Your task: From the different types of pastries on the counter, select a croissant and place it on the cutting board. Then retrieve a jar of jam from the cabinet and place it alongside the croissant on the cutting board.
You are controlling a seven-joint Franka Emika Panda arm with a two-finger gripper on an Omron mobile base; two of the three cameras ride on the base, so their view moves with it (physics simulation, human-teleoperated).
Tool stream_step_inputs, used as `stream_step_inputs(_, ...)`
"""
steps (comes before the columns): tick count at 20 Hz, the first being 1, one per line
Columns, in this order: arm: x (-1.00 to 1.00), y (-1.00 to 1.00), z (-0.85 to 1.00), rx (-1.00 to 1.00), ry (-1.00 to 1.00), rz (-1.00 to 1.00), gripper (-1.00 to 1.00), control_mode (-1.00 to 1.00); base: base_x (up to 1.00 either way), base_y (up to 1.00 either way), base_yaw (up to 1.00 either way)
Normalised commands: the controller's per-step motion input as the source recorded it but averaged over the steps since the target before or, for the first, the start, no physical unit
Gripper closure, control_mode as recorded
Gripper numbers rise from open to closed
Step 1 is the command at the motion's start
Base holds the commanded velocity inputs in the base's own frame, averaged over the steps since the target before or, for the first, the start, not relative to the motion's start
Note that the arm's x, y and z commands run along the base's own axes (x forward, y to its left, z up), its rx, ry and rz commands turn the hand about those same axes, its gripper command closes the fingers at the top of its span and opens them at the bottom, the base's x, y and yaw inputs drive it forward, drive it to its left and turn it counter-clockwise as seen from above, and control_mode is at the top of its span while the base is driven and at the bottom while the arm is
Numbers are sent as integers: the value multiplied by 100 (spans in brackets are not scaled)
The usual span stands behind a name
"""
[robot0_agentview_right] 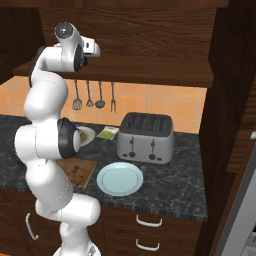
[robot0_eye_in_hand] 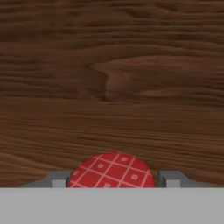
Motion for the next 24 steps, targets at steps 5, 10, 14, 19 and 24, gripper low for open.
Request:
stream_step_inputs(5, -81, 0, 52, 0, -13, 12, 100, -100, 0, 0, 0)
stream_step_inputs(10, -50, 0, 17, -1, -5, 4, 100, -100, 0, 0, 0)
stream_step_inputs(14, -100, -29, 39, 0, 28, -8, 100, -100, 0, 0, 0)
stream_step_inputs(19, -100, -45, 12, 1, 8, -19, 100, -100, 0, 0, 0)
stream_step_inputs(24, -100, -6, 2, 5, -33, -13, 100, -100, 0, 0, 0)
